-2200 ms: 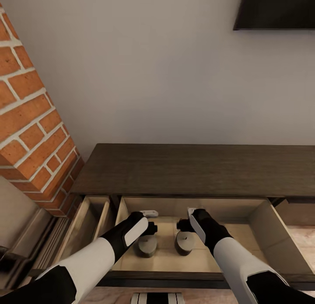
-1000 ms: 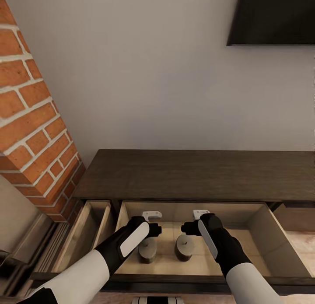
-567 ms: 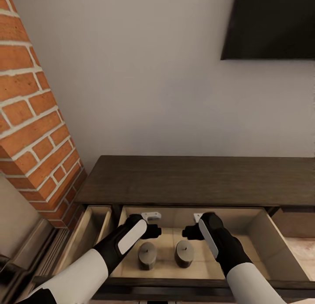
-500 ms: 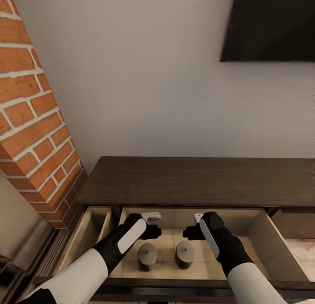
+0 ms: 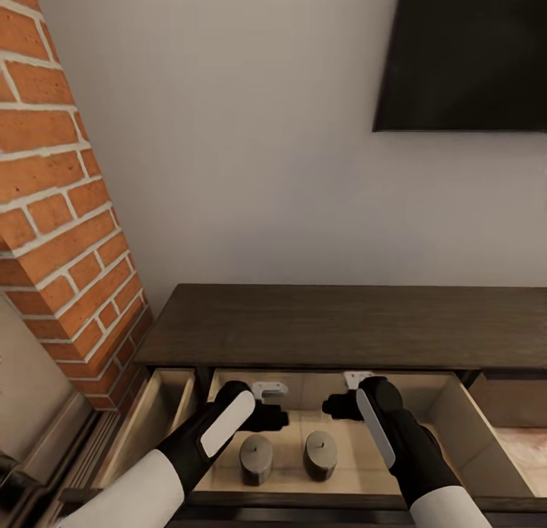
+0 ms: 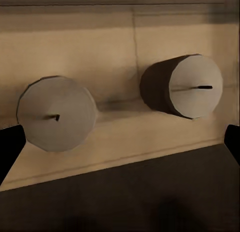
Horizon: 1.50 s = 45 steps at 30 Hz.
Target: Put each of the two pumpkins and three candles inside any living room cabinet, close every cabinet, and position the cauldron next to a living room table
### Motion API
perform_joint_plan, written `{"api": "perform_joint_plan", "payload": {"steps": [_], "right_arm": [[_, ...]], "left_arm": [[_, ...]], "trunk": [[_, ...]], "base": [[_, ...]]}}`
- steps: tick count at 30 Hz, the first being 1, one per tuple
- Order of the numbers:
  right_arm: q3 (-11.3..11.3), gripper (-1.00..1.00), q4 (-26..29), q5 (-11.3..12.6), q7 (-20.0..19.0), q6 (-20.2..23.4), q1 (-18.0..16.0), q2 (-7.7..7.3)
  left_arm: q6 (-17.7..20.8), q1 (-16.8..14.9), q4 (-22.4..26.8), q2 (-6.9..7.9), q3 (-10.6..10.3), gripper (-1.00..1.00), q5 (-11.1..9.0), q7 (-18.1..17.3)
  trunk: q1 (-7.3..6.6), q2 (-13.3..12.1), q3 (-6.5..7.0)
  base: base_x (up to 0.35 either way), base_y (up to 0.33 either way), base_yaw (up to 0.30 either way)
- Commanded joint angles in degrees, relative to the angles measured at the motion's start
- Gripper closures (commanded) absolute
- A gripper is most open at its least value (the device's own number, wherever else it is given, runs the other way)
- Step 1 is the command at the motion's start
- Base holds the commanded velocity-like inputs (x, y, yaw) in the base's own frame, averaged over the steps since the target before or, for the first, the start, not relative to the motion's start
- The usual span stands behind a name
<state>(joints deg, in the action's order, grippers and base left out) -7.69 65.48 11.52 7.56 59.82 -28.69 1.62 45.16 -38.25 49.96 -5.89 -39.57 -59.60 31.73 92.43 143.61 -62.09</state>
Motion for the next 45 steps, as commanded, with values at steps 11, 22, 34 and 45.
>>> {"api": "perform_joint_plan", "payload": {"steps": [11,22,34,45], "right_arm": [[0.42,-1.00,14.45,0.58,0.60,0.18,4.76,-0.58],[1.15,-1.00,25.11,1.45,0.53,0.18,7.54,-3.82],[1.17,-1.00,25.85,2.91,0.19,0.18,7.69,-5.80],[1.30,-1.00,26.96,3.73,-0.58,0.18,7.49,-6.34]], "left_arm": [[0.77,4.81,15.66,5.30,1.67,-1.00,-0.44,0.82],[-0.22,6.07,18.85,5.54,5.45,-1.00,0.16,1.12],[-1.16,6.17,19.07,5.46,5.64,-1.00,0.23,1.14],[-1.28,5.91,19.07,4.89,5.23,-1.00,0.35,1.12]], "trunk": [[-0.29,-0.13,2.39],[-0.58,-0.28,4.83],[-0.76,-0.37,6.38],[-0.76,-0.37,6.38]], "base": [[0.000,0.000,0.000],[0.000,0.000,0.000],[0.000,0.000,0.000],[-0.148,-0.079,-0.048]]}}
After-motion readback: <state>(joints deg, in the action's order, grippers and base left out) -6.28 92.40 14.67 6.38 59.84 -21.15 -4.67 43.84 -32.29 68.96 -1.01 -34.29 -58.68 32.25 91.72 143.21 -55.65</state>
